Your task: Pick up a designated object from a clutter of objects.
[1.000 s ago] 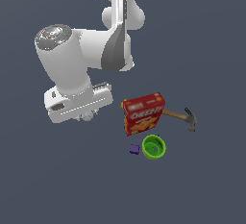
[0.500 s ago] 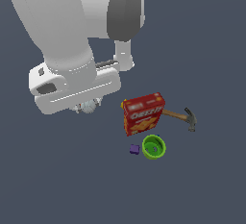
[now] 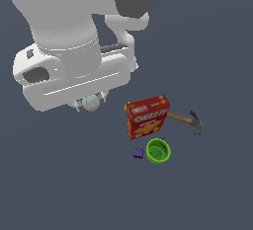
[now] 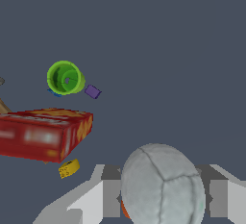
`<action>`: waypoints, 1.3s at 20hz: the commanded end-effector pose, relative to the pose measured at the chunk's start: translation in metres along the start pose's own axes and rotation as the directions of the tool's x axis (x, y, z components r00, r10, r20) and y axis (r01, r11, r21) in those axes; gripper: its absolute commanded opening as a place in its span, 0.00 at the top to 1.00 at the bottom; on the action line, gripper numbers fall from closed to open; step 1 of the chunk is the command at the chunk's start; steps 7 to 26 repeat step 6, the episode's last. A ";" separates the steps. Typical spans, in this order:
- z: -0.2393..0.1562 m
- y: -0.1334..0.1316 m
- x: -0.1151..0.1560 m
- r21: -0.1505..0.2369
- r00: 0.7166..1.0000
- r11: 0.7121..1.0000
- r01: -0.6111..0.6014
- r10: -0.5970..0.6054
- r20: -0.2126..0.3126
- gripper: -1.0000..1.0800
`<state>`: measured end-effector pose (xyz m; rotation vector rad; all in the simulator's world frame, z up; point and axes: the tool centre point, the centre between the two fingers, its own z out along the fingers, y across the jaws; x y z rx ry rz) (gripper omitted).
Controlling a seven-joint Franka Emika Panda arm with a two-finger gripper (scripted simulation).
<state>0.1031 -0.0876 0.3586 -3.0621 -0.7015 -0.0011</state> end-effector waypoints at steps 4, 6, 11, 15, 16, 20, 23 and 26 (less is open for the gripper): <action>-0.009 0.000 0.004 0.000 1.000 1.000 0.000 0.000 0.001 1.00; -0.009 0.000 0.005 0.000 1.000 1.000 0.000 0.000 0.001 1.00; -0.009 0.000 0.005 0.000 1.000 1.000 0.000 0.000 0.001 1.00; -0.009 0.000 0.005 0.000 1.000 1.000 0.000 0.000 0.001 1.00; -0.009 0.000 0.005 0.000 1.000 1.000 0.000 0.000 0.001 1.00; -0.009 0.000 0.005 0.000 1.000 1.000 0.000 0.000 0.001 1.00; -0.009 0.000 0.005 0.000 1.000 1.000 0.000 0.000 0.001 1.00; -0.009 0.000 0.005 0.000 1.000 1.000 0.000 0.000 0.001 1.00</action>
